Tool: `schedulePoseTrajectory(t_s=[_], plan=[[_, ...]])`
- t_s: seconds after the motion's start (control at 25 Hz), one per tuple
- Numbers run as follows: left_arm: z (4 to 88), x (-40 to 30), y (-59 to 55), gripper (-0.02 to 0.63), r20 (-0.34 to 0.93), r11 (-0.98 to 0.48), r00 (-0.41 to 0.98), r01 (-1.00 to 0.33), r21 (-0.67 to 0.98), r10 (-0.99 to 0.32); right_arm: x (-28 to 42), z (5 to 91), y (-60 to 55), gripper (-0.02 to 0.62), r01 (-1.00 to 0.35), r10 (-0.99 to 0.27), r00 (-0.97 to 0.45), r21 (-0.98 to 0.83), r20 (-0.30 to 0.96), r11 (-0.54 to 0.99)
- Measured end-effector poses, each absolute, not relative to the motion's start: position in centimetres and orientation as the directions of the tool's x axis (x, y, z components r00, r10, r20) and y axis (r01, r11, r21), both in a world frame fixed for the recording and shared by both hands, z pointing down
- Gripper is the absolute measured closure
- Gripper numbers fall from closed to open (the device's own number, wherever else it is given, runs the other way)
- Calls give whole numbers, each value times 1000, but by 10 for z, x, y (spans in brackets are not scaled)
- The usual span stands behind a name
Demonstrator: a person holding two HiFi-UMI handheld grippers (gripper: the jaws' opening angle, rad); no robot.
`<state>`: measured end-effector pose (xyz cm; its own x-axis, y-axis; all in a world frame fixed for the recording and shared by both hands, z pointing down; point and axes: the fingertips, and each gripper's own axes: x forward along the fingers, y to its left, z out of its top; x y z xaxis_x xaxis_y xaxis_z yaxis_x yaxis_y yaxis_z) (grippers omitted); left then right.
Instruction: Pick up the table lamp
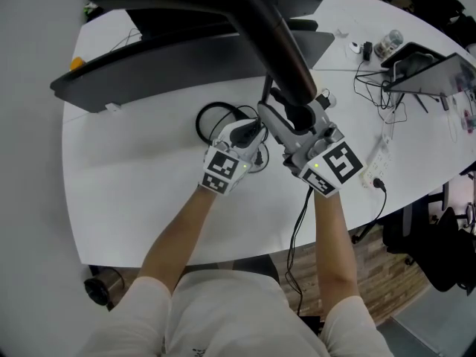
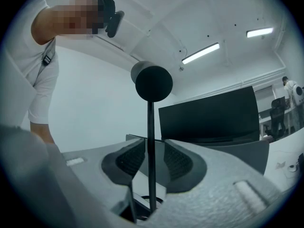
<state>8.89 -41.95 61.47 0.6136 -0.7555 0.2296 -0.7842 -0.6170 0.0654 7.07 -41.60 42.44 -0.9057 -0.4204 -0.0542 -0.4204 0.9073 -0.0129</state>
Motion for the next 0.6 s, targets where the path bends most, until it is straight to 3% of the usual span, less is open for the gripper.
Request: schedulePoseTrajectory(t_s=[0.6], plan=[[622, 95, -419, 537, 194, -660, 653, -750, 33, -732, 63, 440, -415, 474, -372, -371, -924, -12, -92, 928]])
